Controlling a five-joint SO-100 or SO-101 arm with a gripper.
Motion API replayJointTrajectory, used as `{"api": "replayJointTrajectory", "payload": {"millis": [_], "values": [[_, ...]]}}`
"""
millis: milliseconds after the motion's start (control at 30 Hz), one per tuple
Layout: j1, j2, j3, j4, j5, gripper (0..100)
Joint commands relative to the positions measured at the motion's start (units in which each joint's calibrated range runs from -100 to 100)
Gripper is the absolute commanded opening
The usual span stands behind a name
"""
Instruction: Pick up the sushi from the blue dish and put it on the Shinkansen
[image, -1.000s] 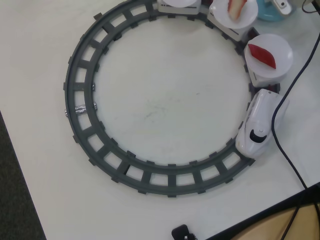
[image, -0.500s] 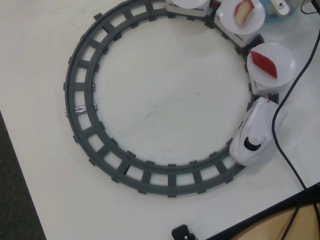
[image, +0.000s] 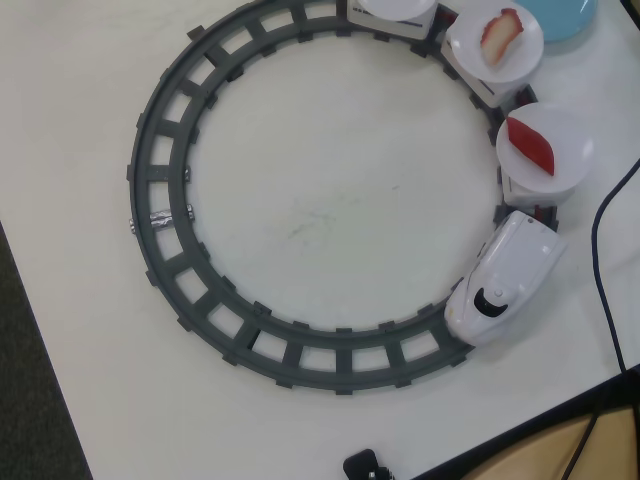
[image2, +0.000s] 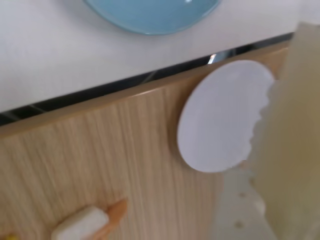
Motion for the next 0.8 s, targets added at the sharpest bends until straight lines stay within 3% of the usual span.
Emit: {"api": "replayJointTrajectory", "payload": {"millis": [0,333,767], "values": [[-2.5,-12.9,5.8,-0.5,-0.1,2],[-14.8,-30.2,22.9,0.0,-0.1,2],[-30.1,-19.0,21.8,-2.8,0.3,2]]}}
